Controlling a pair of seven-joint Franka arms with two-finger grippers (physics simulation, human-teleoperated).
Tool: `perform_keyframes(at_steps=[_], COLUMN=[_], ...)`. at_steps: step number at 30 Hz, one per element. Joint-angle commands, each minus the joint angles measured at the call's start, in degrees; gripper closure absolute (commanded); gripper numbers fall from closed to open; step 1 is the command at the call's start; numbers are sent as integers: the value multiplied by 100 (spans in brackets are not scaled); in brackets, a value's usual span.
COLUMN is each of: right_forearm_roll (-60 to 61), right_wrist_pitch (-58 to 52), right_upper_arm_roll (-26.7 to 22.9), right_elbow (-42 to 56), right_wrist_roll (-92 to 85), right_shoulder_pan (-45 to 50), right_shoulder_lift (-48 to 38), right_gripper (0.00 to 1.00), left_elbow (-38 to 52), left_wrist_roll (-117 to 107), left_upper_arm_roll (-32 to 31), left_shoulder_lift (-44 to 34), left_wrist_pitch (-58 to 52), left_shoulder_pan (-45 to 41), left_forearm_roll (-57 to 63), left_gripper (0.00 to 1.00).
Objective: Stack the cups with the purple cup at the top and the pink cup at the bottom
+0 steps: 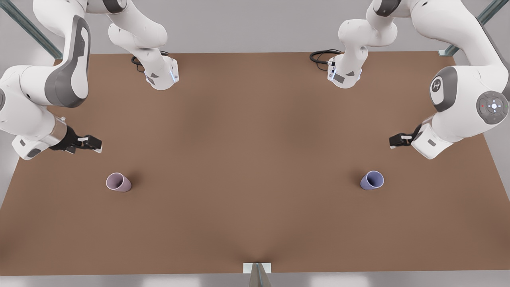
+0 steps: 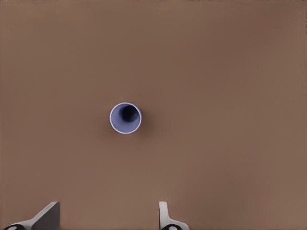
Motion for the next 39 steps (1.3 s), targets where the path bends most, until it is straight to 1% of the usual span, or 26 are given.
perform_keyframes(at_steps=[1,3,4,5,8,9,10,11,15,17,19,21,25,27,28,31,37,39], right_forearm_roll=[-1,34,95,113,104,139,253,289,693,684,693,702,825,983,1018,1229,1247,1247], right_wrist_pitch=[201,280,376,737,799,1000,1509,1827,2011,2345,2504,2969,3207,3207,3207,3278,3409,3523], right_upper_arm_roll=[-1,-45,-193,-308,-484,-519,-651,-756,-967,-985,-985,-1003,-1082,-1134,-1310,-1328,-1328,-1328], right_elbow=[-7,-155,-279,-542,-754,-1060,-1350,-1439,-1351,-1580,-1562,-1562,-1545,-1352,-1299,-1369,-1501,-1624], right_wrist_roll=[-298,-437,-876,-957,-1177,-1474,-1966,-2205,-2601,-2609,-2618,-2820,-2820,-2785,-2785,-2812,-2803,-2803], right_shoulder_pan=[0,-62,-62,-79,-70,-88,-88,-79,-70,-70,-70,-70,9,35,176,184,220,220], right_shoulder_lift=[-2,-11,-11,16,130,139,165,297,833,868,1026,1448,1633,1835,1905,2020,2239,2283], right_gripper=[0,0,0,0,0,0,0,0,0,0,0,0,0,0,0,0,0,2], left_elbow=[-1,16,25,34,25,25,25,25,25,25,25,25,25,25,25,25,25,34], left_wrist_roll=[427,444,444,462,471,471,471,471,480,480,480,471,480,471,480,480,480,480], left_upper_arm_roll=[1,9,9,9,71,71,80,80,88,88,97,97,106,106,115,141,159,159], left_shoulder_lift=[0,78,158,184,237,254,281,325,386,412,430,430,474,474,483,483,545,579], left_wrist_pitch=[245,113,139,139,245,245,245,253,254,254,254,262,262,262,262,262,298,306], left_shoulder_pan=[8,17,17,17,17,25,25,25,34,34,34,34,43,43,43,43,43,34], left_forearm_roll=[15,6,6,6,-38,-55,-55,-64,-73,-73,-73,-73,-73,-73,-73,-73,-64,-73], left_gripper=[0,0,0,0,0,0,0,0,0,0,0,0,0,0,0,0,0,0])
